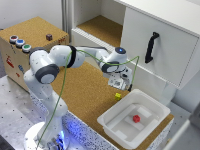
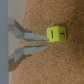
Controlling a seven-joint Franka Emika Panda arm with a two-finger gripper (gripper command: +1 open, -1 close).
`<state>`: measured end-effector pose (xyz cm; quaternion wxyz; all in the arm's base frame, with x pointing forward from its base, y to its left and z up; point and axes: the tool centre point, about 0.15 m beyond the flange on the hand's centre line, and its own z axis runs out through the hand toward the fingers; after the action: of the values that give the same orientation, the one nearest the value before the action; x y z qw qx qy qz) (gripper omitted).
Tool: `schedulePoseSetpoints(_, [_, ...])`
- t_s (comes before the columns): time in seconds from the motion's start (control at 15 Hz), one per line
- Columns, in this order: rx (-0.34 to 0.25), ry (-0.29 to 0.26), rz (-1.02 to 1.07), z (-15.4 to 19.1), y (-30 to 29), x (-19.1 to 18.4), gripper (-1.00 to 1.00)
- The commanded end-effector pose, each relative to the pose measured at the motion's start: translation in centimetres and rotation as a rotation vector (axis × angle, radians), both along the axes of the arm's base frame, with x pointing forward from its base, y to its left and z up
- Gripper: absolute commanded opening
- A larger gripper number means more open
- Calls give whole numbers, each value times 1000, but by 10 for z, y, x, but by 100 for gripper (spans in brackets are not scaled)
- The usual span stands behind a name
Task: Slide left yellow red block
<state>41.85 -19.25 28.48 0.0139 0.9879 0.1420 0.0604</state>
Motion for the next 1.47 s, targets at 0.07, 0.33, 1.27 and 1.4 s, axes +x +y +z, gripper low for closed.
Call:
schedulePoseSetpoints(0.07, [-35, 11, -99, -47, -40, 29, -100])
schedulePoseSetpoints(0.33, [-10, 10, -101, -52, -61, 46, -100])
schedulePoseSetpoints(1.27, [63, 20, -103, -67, -26, 26, -100])
schedulePoseSetpoints(1.4, [75, 23, -119, -66, -19, 20, -100])
